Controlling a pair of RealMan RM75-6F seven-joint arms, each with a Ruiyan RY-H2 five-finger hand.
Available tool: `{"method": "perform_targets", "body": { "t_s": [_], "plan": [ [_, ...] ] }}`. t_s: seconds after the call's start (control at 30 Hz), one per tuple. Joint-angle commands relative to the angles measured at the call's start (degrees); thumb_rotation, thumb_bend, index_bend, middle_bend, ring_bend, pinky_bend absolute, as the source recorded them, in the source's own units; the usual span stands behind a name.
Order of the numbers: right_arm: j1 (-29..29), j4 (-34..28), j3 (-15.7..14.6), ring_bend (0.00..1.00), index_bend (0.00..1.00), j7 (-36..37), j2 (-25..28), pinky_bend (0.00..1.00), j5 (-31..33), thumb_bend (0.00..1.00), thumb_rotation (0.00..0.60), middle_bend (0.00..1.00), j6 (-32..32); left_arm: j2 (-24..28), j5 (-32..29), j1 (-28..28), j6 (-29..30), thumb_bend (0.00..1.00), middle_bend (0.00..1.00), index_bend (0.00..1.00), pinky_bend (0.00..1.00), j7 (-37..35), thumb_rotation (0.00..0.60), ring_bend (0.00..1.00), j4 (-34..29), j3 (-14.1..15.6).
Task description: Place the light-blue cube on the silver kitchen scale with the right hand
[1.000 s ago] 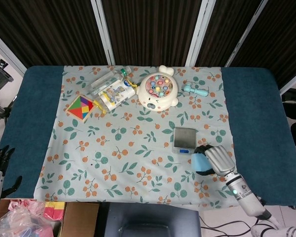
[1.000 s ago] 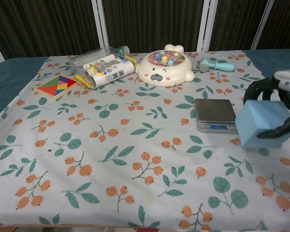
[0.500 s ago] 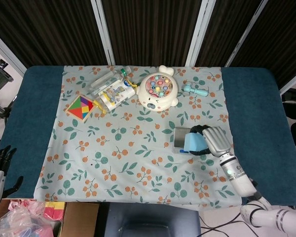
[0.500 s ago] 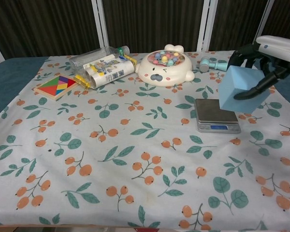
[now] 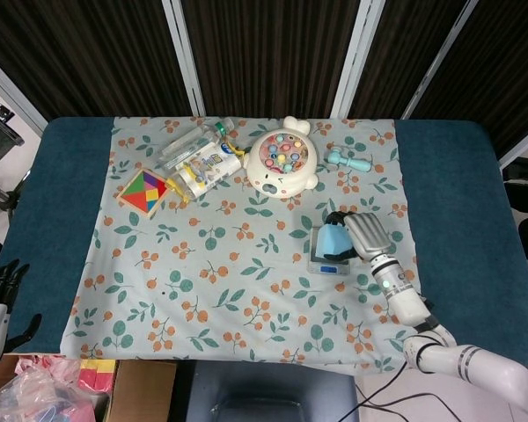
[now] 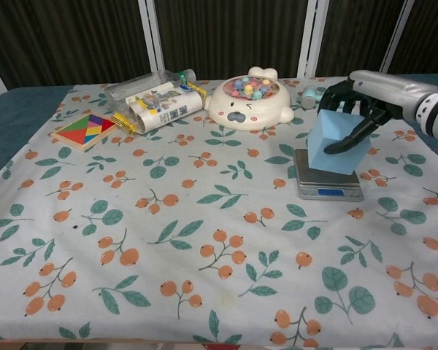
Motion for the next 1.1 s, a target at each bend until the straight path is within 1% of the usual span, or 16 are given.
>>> {"method": "perform_targets", "body": {
  "t_s": [0.03,0.13,0.2,0.27,0.4,0.53,0.63,0.73,0.83,0.87,0.9,0.97,1.03,1.1],
  "plan": [
    [0.22,-0.58,-0.26,0.48,0.51,-1.51,0.42,0.61,1.75,0.12,0.6,0.49,-1.06,0.03,-0.03,0.01,-0.01,0.34,0.0,0.05,0.35,-0.06,0.6,0.0,0.0,0.01],
    [0.25,-1.45,-0.35,0.39,0.4,-3.78,0.87,0.54,3.76,0.12,0.6,0.4,-1.41,0.06,-0.06,-0.03,-0.11,0.34,0.0,0.05,0.35,-0.18,0.6,0.0,0.0,0.0],
    [0.22,-2.06,-0.38,0.34,0.36,-4.55,1.17,0.51,4.8,0.12,0.6,0.36,-1.53,0.07,-0.1,-0.07,-0.22,0.34,0.0,0.05,0.35,-0.16,0.6,0.0,0.0,0.01],
    [0.28,-2.55,-0.43,0.26,0.3,-5.0,1.58,0.49,5.57,0.12,0.6,0.31,-1.88,0.06,-0.13,-0.11,-0.35,0.34,0.0,0.05,0.35,-0.15,0.6,0.0,-0.02,0.03],
    [0.31,-3.81,-0.74,0.16,0.2,-5.24,2.69,0.47,6.42,0.12,0.6,0.22,-2.49,0.05,-0.26,-0.25,-0.66,0.34,0.0,0.05,0.35,0.01,0.6,0.0,-0.05,0.03],
    [-0.28,-5.73,-1.31,0.07,0.08,-4.14,4.31,0.4,5.5,0.12,0.6,0.12,-1.95,0.11,-0.47,-0.37,-1.02,0.34,0.0,0.05,0.35,0.22,0.6,0.0,-0.23,0.05],
    [-1.7,-8.82,-2.03,0.03,0.03,-3.11,6.76,0.33,3.5,0.12,0.6,0.08,0.23,0.09,-0.49,-0.45,-1.17,0.34,0.0,0.05,0.35,0.31,0.6,0.0,-0.21,0.06],
    [-4.63,-13.96,-3.32,0.02,0.03,-3.76,10.59,0.3,1.24,0.12,0.6,0.07,4.8,-0.09,-0.43,-0.39,-0.87,0.34,0.0,0.05,0.35,0.61,0.6,0.0,-0.13,-0.01],
    [-8.92,-19.61,-5.57,0.02,0.03,-8.06,14.82,0.3,-0.96,0.12,0.6,0.07,11.65,-0.25,-0.32,-0.27,-0.47,0.34,0.0,0.05,0.35,0.98,0.6,0.0,-0.08,-0.04],
    [-10.84,-21.32,-6.83,0.01,0.02,-10.82,16.4,0.28,-1.91,0.12,0.6,0.07,14.61,-0.27,-0.22,-0.23,-0.34,0.34,0.0,0.05,0.35,1.01,0.6,0.0,-0.04,-0.03],
    [-12.32,-22.42,-7.77,0.01,0.02,-12.9,17.47,0.26,-2.47,0.12,0.6,0.07,16.78,-0.31,-0.18,-0.18,-0.2,0.34,0.0,0.05,0.35,1.0,0.6,0.0,-0.03,-0.04],
    [-15.79,-24.79,-9.51,0.0,0.01,-16.56,19.32,0.18,-2.76,0.12,0.6,0.04,21.49,-0.43,-0.06,-0.1,0.09,0.34,0.0,0.05,0.35,1.11,0.6,0.0,0.09,-0.07],
    [-18.59,-26.06,-10.55,0.0,0.0,-17.48,20.35,0.15,-2.98,0.12,0.6,0.01,25.1,-0.53,-0.06,-0.04,0.22,0.34,0.0,0.05,0.35,1.31,0.6,0.0,0.21,-0.07],
    [-21.59,-26.24,-11.24,0.0,0.0,-16.33,20.72,0.12,-3.14,0.12,0.6,0.0,28.81,-0.6,-0.13,0.06,0.34,0.34,0.0,0.05,0.35,1.42,0.6,0.0,0.21,-0.07]
  ]
}}
